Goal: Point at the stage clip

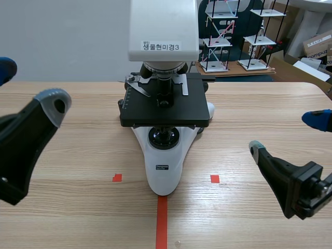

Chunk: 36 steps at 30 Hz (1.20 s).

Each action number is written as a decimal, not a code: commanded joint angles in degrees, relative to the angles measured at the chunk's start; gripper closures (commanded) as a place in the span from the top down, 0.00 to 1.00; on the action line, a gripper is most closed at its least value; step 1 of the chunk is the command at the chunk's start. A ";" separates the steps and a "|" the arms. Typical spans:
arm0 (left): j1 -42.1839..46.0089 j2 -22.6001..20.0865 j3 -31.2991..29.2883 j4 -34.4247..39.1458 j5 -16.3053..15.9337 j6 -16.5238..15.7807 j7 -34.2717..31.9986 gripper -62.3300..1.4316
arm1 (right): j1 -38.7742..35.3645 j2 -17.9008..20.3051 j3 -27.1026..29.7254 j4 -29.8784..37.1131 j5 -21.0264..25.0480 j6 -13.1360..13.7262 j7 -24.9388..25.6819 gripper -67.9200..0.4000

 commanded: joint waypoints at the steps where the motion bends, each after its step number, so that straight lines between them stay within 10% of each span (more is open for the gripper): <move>1: 0.59 -0.15 -0.15 0.59 -0.31 0.11 0.15 1.00 | -0.11 0.59 0.42 0.76 0.63 0.07 0.15 0.99; 36: 0.59 -0.13 -0.15 0.57 0.17 0.37 3.72 1.00 | -0.11 0.61 0.44 0.76 -1.11 0.02 0.17 0.99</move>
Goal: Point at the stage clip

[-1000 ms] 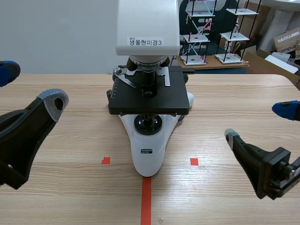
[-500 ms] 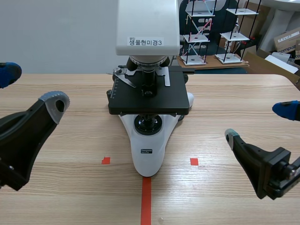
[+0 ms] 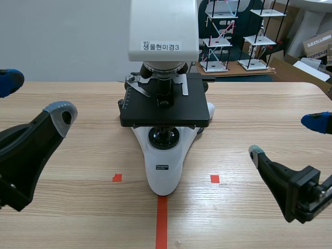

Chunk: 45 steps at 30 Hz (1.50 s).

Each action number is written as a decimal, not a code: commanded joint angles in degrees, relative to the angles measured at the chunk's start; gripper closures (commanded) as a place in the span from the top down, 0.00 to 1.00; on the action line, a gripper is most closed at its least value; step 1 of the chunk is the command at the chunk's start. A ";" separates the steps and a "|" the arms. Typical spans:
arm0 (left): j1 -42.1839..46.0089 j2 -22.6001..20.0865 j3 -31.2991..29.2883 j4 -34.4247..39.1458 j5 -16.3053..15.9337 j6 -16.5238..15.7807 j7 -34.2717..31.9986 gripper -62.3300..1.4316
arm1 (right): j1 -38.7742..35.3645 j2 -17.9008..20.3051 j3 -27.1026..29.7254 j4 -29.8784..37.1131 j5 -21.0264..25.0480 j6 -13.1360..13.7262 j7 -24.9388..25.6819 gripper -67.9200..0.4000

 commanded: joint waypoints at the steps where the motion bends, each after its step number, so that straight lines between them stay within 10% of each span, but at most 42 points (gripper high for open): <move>1: 0.44 -0.02 -0.15 0.57 -0.33 0.33 -0.63 1.00 | -0.11 0.59 0.44 0.76 0.66 0.02 0.92 0.99; 38: 0.44 -0.02 -0.15 0.59 -0.39 0.33 -1.01 1.00 | -0.11 0.59 0.44 0.76 0.66 0.02 1.11 0.99; 41: 0.44 -0.02 -0.15 0.57 -0.39 1.05 -1.01 0.86 | -0.11 0.59 0.44 0.76 0.66 0.02 1.11 0.99; 45: 0.44 -0.07 -0.15 0.57 -0.37 2.12 -0.55 0.38 | -0.11 0.59 0.44 0.76 0.66 0.02 1.11 0.99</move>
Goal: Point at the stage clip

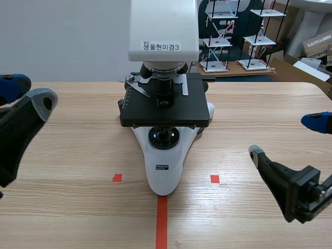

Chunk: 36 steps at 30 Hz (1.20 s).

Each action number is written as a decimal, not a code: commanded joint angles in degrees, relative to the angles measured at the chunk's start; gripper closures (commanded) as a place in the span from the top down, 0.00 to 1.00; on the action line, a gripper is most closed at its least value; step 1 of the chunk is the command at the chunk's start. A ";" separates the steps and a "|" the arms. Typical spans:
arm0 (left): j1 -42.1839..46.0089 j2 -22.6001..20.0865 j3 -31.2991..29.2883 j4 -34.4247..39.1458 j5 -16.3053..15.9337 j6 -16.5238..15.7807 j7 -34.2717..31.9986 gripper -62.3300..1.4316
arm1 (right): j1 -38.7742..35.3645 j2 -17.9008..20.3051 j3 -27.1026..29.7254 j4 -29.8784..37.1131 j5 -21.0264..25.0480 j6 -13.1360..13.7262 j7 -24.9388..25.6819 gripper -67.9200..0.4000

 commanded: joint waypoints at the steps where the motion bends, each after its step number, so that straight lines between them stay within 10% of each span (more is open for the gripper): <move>1: 0.44 -0.07 -0.15 0.55 -0.37 -0.02 -0.42 0.28 | -0.11 0.59 0.44 0.76 0.63 0.00 1.09 0.99; 4: 0.39 -1.31 -0.17 0.17 -0.35 0.46 -0.44 0.07 | -0.11 0.59 0.44 0.76 0.63 0.00 1.11 0.99; 18: -18.58 -12.50 4.26 -12.15 0.76 -0.57 6.34 0.07 | -0.11 0.59 0.44 0.76 0.63 0.00 1.11 0.99; 36: -49.44 -13.35 27.17 -27.28 2.47 -3.17 11.98 0.07 | -0.11 0.59 0.44 0.76 0.63 0.00 1.09 0.99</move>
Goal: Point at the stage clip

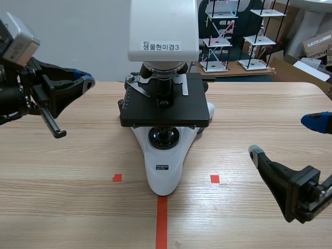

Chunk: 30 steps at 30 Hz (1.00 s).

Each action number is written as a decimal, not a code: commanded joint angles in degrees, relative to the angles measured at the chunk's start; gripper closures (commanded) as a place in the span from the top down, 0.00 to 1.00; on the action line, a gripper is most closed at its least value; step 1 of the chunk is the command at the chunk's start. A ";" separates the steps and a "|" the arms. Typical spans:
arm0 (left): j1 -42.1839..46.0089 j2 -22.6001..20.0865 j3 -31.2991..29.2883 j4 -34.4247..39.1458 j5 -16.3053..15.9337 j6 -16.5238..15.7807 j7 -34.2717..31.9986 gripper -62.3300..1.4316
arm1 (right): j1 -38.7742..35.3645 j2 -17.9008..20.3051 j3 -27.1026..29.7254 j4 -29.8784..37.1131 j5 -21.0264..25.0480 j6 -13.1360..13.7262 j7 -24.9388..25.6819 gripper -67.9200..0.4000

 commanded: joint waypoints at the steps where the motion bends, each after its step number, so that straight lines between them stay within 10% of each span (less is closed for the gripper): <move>1: -0.92 -0.02 -0.31 0.83 -0.57 0.09 -0.79 0.07 | -0.11 0.61 0.44 0.76 0.63 0.00 1.07 0.99; 30: -3.67 1.05 0.92 0.83 -0.35 -4.61 2.21 0.07 | -0.11 0.61 0.44 0.76 0.63 0.00 1.07 0.99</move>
